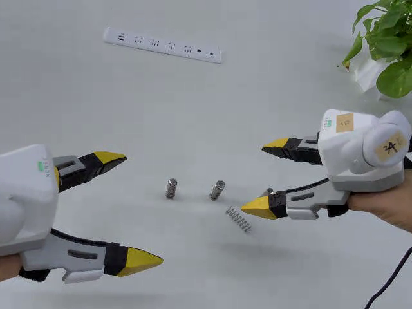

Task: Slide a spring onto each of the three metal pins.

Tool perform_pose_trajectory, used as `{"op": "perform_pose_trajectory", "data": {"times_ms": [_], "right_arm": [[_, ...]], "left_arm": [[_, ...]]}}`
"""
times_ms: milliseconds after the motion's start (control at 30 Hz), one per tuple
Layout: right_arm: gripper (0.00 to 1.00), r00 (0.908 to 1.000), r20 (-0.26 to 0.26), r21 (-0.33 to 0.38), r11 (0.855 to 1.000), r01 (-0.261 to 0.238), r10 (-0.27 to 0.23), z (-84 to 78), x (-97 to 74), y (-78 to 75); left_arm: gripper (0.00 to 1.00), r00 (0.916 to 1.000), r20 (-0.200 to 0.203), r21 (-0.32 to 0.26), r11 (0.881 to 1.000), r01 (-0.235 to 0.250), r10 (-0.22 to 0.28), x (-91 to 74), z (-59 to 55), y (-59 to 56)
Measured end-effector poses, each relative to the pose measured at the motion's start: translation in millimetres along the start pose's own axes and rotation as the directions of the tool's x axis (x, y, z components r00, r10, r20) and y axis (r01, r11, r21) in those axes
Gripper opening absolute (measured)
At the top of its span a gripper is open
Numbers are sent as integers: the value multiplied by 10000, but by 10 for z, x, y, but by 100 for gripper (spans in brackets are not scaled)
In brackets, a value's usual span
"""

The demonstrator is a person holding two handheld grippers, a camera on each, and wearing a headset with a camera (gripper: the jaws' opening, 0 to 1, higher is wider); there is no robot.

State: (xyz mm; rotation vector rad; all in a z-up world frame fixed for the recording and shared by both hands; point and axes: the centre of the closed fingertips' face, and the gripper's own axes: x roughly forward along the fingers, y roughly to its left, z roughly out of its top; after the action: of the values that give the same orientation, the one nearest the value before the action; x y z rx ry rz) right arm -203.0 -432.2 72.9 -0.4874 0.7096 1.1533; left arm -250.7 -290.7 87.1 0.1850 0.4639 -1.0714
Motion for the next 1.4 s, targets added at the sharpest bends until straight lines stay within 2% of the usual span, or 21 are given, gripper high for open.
{"op": "perform_pose_trajectory", "data": {"times_ms": [133,200,367,500,600,733,833,933,1033,1067,1167,1200,1233,1267,1333,1400], "right_arm": [[78,9994,341,233,9997,106,-114,-73,-125,33],[80,9985,528,315,9994,129,-145,-142,-197,-29],[87,9955,927,464,9988,148,-190,-213,-319,46],[89,9937,1089,652,9977,190,-260,-316,-413,80],[89,9921,1184,850,9959,319,-419,-430,-508,94],[89,9906,1213,1103,9926,498,-632,-567,-606,110],[89,9894,1215,1296,9896,632,-791,-673,-675,120],[89,9861,1283,1517,9847,854,-1053,-753,-745,103],[88,9813,1388,1752,9786,1082,-1334,-836,-831,77],[88,9803,1407,1802,9772,1123,-1386,-855,-852,73],[88,9773,1441,1987,9720,1253,-1555,-946,-922,53],[87,9770,1406,2039,9704,1296,-1600,-990,-946,47],[87,9771,1387,2057,9698,1311,-1615,-1021,-959,45],[87,9765,1398,2107,9685,1328,-1643,-1057,-981,43],[87,9764,1378,2187,9666,1336,-1661,-1107,-998,40],[87,9771,1333,2203,9662,1337,-1656,-1172,-1008,43]], "left_arm": [[92,9997,-235,315,9995,74,-67,20,36,-28],[93,9995,-314,412,9991,78,-65,26,51,-29],[93,9980,-631,666,9977,99,-57,33,66,-52],[92,9963,-849,1026,9944,234,-147,75,122,-104],[89,9929,-1149,1454,9883,469,-302,161,176,-155],[85,9886,-1357,1894,9777,909,-656,305,263,-253],[81,9819,-1660,2353,9632,1296,-915,441,297,-332],[78,9678,-2163,2647,9464,1852,-1289,591,294,-458],[72,9463,-2825,3097,9188,2449,-1570,769,249,-570],[71,9405,-3014,3138,9152,2529,-1566,810,226,-591],[68,9157,-3673,3431,8914,2963,-1630,967,111,-648],[66,8995,-4103,3574,8811,3098,-1499,1017,36,-648],[65,8952,-4168,3685,8709,3251,-1578,1059,18,-672],[65,8967,-4097,3583,8744,3270,-1675,1141,13,-701],[64,8906,-4237,3508,8767,3293,-1649,1224,-12,-696],[62,8790,-4559,3735,8665,3311,-1394,1308,-59,-655]]}}
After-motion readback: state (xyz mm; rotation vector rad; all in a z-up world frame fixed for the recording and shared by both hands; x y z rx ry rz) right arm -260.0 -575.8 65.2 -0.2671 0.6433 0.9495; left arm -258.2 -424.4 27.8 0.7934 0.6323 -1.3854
